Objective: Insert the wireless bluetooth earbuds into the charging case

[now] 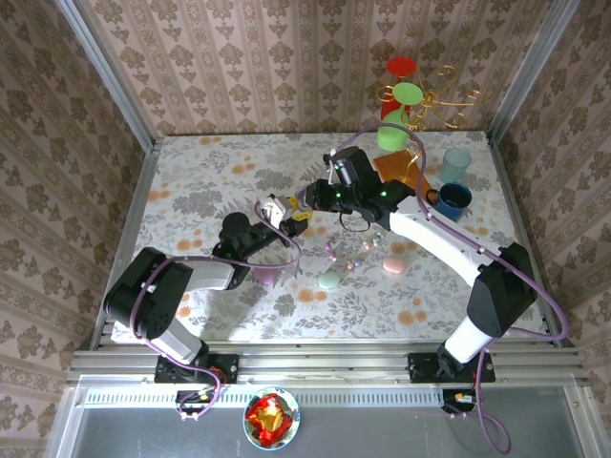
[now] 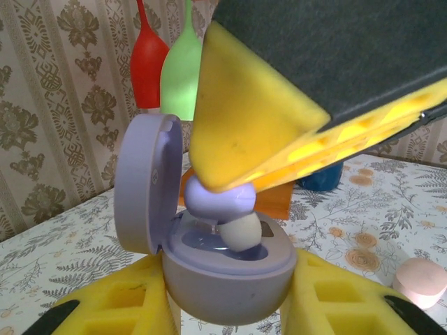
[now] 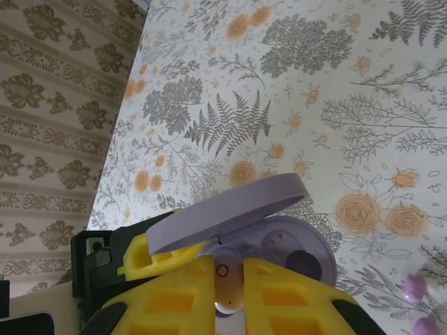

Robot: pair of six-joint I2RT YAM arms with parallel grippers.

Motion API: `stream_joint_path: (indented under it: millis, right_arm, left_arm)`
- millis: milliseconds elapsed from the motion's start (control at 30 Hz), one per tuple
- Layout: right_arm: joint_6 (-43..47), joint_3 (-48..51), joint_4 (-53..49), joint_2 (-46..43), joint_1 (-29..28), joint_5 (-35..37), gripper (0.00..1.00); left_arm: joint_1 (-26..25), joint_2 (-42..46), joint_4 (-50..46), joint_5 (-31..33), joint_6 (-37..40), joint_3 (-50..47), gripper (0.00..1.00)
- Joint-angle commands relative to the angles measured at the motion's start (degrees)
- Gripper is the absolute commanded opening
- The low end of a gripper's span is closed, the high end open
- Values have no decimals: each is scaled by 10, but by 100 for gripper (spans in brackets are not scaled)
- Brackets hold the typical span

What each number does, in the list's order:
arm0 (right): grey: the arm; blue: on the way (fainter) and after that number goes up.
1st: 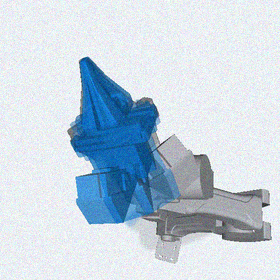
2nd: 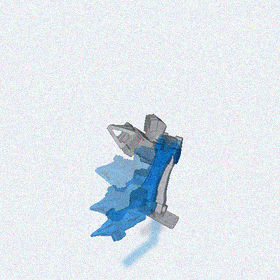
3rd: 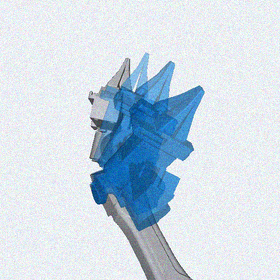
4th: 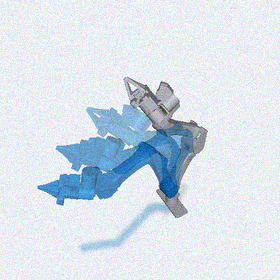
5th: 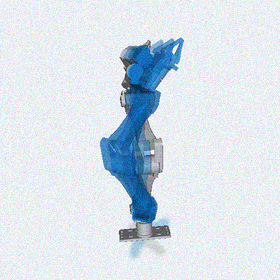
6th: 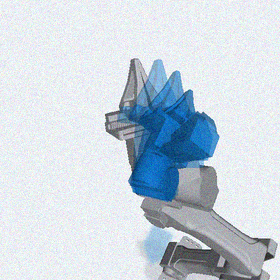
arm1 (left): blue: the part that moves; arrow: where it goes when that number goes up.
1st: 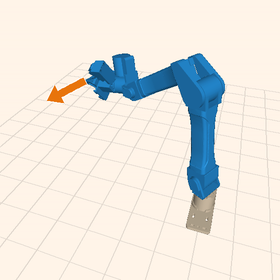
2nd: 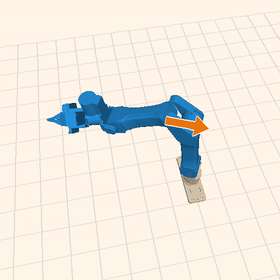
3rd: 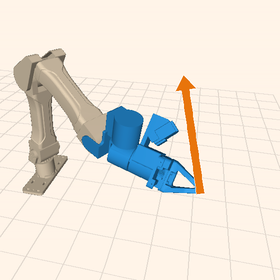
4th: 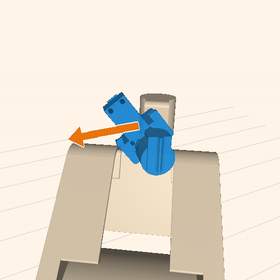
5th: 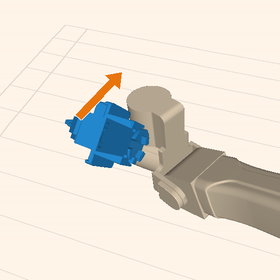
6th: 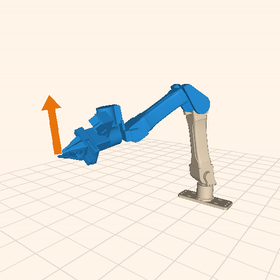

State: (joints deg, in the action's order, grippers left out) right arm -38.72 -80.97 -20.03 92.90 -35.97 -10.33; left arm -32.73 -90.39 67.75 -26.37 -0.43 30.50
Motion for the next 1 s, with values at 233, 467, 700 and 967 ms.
stream_joint_path:
  millis: [233,467,700,967]
  right_arm:
    - [1,-3,13,12,-6,-24,15]
    - [10,-3,3,1,-9,-17,25]
    - [31,25,14,-48,-8,2,46]
    - [-3,154,48,-162,16,61,52]
  left_arm:
    - [-5,-12,21,7,-32,23,12]
    - [-5,-14,30,9,-39,21,12]
    - [-1,-10,39,4,-40,11,12]
    - [17,12,45,-15,-45,-16,12]
